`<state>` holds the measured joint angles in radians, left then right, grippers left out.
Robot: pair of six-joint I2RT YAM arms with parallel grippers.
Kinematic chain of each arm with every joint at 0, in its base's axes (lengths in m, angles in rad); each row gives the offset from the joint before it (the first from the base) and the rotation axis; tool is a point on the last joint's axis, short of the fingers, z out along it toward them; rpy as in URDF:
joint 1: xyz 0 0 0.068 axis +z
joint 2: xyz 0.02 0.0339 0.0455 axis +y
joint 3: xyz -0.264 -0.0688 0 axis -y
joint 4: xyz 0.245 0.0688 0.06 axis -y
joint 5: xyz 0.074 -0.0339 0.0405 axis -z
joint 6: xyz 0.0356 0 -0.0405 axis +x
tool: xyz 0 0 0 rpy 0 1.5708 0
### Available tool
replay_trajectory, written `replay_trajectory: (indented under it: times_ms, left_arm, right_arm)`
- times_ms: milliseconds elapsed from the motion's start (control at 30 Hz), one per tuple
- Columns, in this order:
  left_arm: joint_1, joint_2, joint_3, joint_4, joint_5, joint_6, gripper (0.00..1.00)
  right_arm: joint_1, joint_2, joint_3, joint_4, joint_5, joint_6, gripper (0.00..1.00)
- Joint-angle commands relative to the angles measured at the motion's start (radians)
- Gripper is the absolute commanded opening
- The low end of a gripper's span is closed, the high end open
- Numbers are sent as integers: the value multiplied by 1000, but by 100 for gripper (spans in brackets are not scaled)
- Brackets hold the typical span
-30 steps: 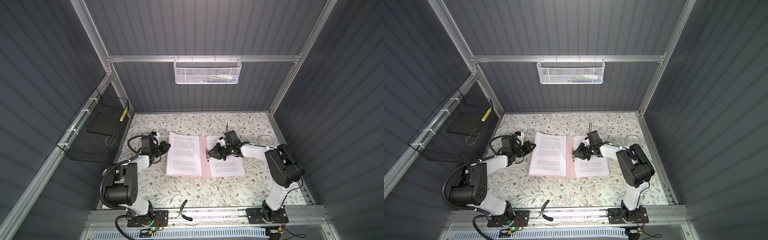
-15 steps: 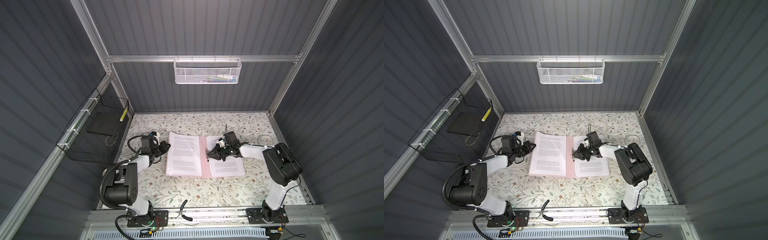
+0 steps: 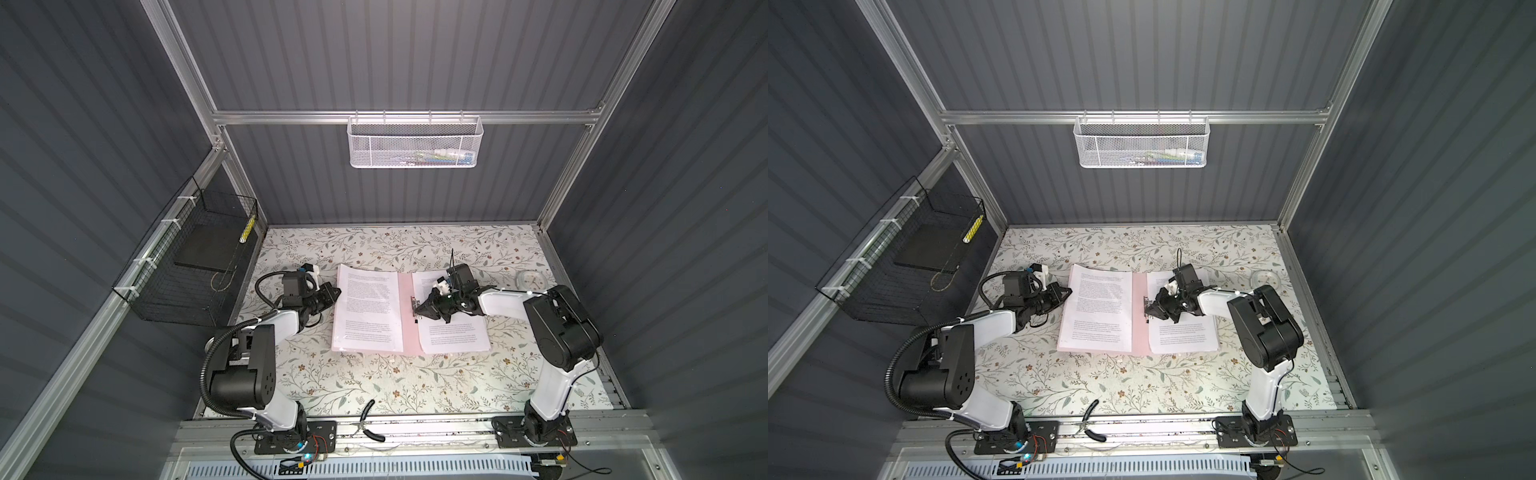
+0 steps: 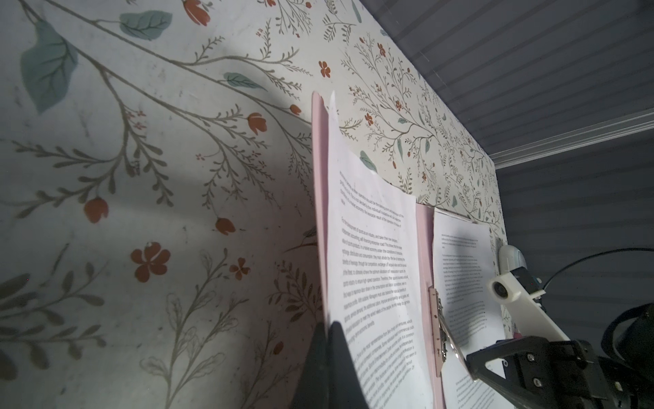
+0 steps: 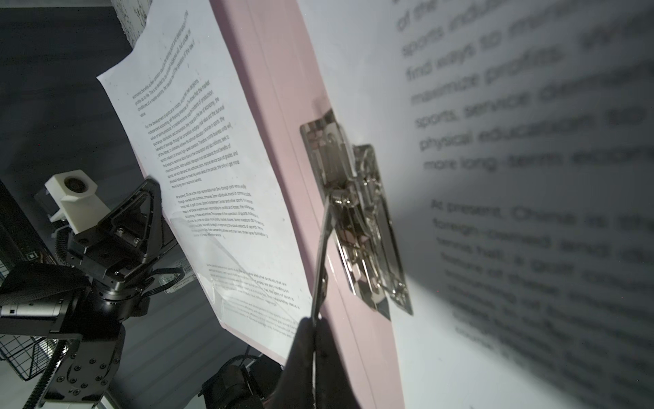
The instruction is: Put the files into the folder
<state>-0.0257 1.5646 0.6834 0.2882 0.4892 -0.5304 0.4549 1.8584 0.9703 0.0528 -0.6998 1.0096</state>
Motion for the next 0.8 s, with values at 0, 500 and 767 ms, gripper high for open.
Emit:
replay_trajectory:
  times_ms: [0, 500, 767]
  left_arm:
    - [-5, 15, 21, -1, -3, 24, 0]
    - [-5, 3, 22, -1, -5, 23, 0]
    - [-5, 4, 22, -7, -11, 25, 0]
  right_arm:
    - [11, 25, -14, 3, -6, -3, 4]
    - [11, 84, -2, -218, 178, -169, 0]
    - [10, 129, -11, -236, 222, -198, 0]
